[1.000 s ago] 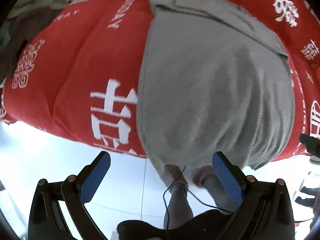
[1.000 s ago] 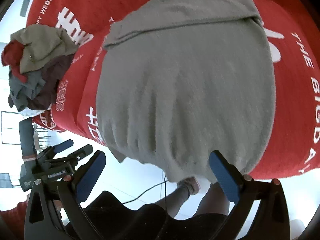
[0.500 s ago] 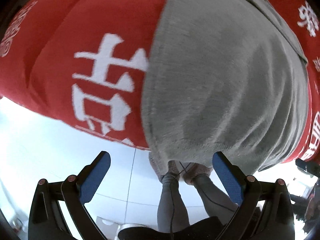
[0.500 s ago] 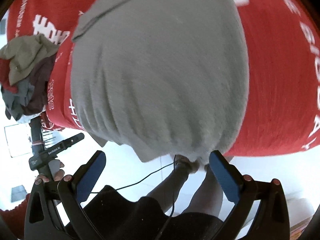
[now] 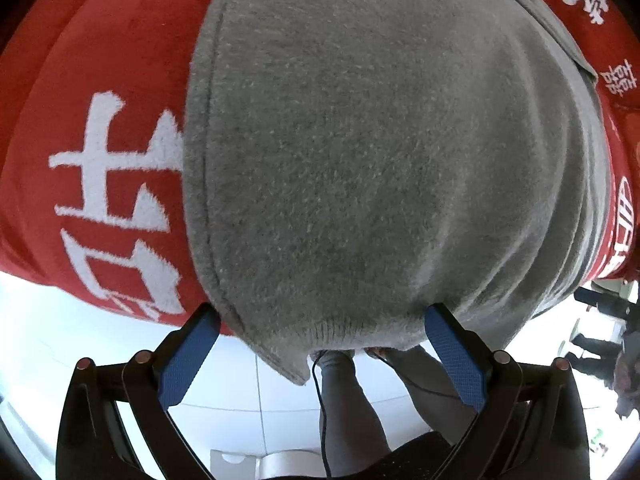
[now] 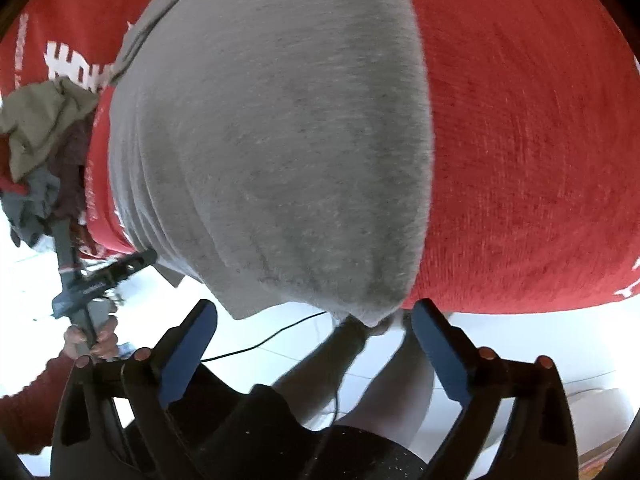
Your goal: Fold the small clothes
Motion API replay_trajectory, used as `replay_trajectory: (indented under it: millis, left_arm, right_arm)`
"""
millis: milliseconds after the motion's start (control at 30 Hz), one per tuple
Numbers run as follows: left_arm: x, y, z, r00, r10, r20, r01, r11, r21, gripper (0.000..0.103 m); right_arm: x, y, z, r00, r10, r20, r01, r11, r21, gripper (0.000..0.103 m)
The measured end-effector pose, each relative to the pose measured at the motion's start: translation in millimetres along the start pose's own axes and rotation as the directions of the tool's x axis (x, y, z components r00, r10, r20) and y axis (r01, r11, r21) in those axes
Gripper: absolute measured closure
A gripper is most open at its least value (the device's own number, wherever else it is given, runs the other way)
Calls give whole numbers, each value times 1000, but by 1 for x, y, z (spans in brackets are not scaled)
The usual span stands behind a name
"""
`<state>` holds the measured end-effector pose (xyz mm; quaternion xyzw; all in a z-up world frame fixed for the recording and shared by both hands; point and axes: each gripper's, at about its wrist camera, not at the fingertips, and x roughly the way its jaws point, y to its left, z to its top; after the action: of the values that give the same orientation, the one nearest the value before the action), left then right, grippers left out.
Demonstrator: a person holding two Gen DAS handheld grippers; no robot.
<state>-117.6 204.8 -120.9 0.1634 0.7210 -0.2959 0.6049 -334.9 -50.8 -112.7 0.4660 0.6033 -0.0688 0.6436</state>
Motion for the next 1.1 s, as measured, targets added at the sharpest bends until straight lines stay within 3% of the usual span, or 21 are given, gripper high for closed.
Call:
replay_trajectory:
  millis: [167, 300, 500, 667, 800, 867, 933, 967, 1000, 1067, 1100]
  left_arm:
    - [-4, 9, -7, 996, -88, 15, 88, 996, 9, 1]
    - [-4, 6, -8, 983, -184, 12, 184, 983, 5, 1]
    - [-19, -24, 3, 953, -301, 42, 296, 951, 88, 1]
    - [-12, -32, 4, 972, -236, 20, 232, 965, 120, 1]
    - [-13, -34, 2, 978, -210, 10, 206, 966, 155, 3]
    - [-13, -35, 0, 984, -180, 13, 176, 970, 171, 11]
    - [-14, -33, -1, 989, -148, 21, 142, 974, 174, 23]
    - [-13, -33, -3, 991, -129, 25, 123, 978, 170, 35]
    - [-14, -30, -4, 993, -113, 27, 107, 980, 168, 43]
    - [-16, -24, -3, 997, -81, 18, 76, 983, 170, 86]
    - [-16, -20, -2, 995, -97, 6, 94, 982, 162, 86]
  right_arm:
    - [20, -18, 6, 988, 146, -45, -144, 988, 57, 5]
    - [30, -15, 3, 978, 195, -77, -194, 981, 30, 5]
    - [21, -8, 2, 941, 337, -19, -336, 941, 44, 5]
    - [27, -10, 4, 935, 355, -7, -354, 933, 66, 6]
    - [33, -20, 1, 933, 360, -9, -356, 927, 119, 21]
    - [36, -27, -1, 934, 356, -8, -351, 925, 147, 33]
    - [43, -35, -3, 939, 344, -16, -336, 925, 178, 58]
    - [47, -37, -5, 945, 325, -28, -315, 931, 185, 65]
    - [50, -38, -6, 950, 309, -38, -297, 937, 184, 78]
    - [52, -36, -9, 950, 311, -28, -302, 937, 177, 84]
    - [50, -35, -9, 943, 333, -12, -326, 929, 176, 85]
